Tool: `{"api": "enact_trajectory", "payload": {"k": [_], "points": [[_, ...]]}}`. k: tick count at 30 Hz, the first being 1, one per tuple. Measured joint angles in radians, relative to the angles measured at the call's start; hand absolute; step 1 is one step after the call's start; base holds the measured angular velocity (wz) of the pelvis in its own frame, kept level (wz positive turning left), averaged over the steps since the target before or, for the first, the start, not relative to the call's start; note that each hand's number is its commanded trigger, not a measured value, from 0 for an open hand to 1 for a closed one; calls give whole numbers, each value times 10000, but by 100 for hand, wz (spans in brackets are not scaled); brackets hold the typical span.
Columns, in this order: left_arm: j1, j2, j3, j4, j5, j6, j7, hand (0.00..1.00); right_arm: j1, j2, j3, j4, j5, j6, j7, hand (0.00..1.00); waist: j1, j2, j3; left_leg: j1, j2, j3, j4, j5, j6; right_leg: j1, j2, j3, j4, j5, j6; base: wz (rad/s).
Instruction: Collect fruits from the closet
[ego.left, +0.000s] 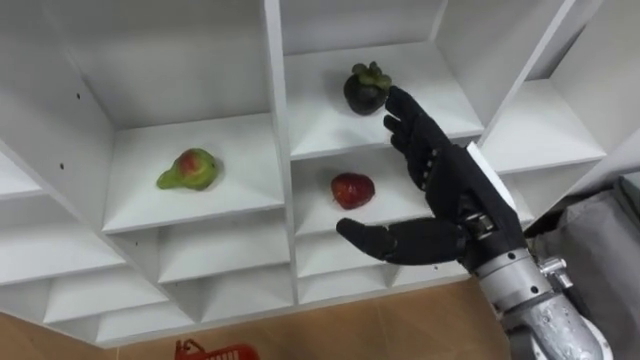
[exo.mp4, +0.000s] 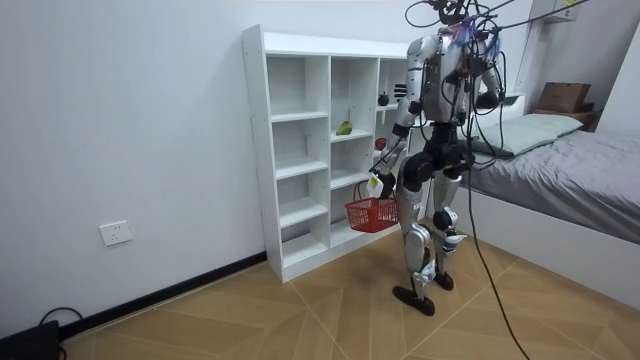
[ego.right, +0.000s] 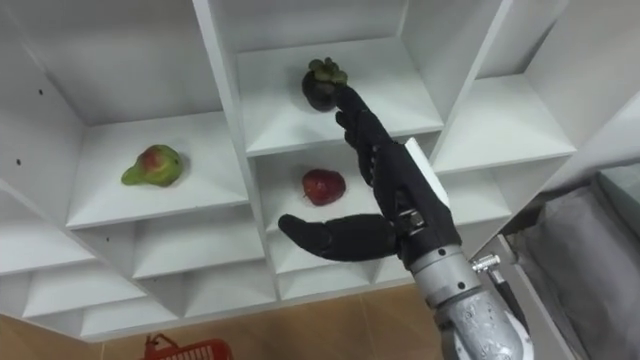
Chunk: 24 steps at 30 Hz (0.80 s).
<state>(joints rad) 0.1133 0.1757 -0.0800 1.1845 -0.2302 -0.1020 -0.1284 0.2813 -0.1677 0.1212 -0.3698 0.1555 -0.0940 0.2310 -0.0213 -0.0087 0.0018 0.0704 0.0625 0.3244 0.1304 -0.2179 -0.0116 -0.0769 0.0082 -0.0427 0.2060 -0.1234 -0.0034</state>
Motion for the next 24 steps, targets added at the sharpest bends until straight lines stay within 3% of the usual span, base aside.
{"api": "enact_trajectory", "payload": {"k": [9,17,24], "points": [[75,6,7,124,4,-138,-107,100,-579,17,-360,-435,335,0,-329,0,6,-53,-16,69,2,-22,-9,-1,0,92,2,-24,-4,4,-3,0],[149,-73,97,47,61,-140,-103,100,-843,30,-629,-1125,580,-6,-527,0,32,79,-3,119,7,-265,-10,-1,0,230,-6,-176,-41,4,0,7],[261,-74,287,46,61,-148,21,100,-861,30,-656,-1146,580,-10,-857,0,31,67,-14,114,9,-326,22,-1,0,281,-23,-249,-37,4,-1,2]]}}
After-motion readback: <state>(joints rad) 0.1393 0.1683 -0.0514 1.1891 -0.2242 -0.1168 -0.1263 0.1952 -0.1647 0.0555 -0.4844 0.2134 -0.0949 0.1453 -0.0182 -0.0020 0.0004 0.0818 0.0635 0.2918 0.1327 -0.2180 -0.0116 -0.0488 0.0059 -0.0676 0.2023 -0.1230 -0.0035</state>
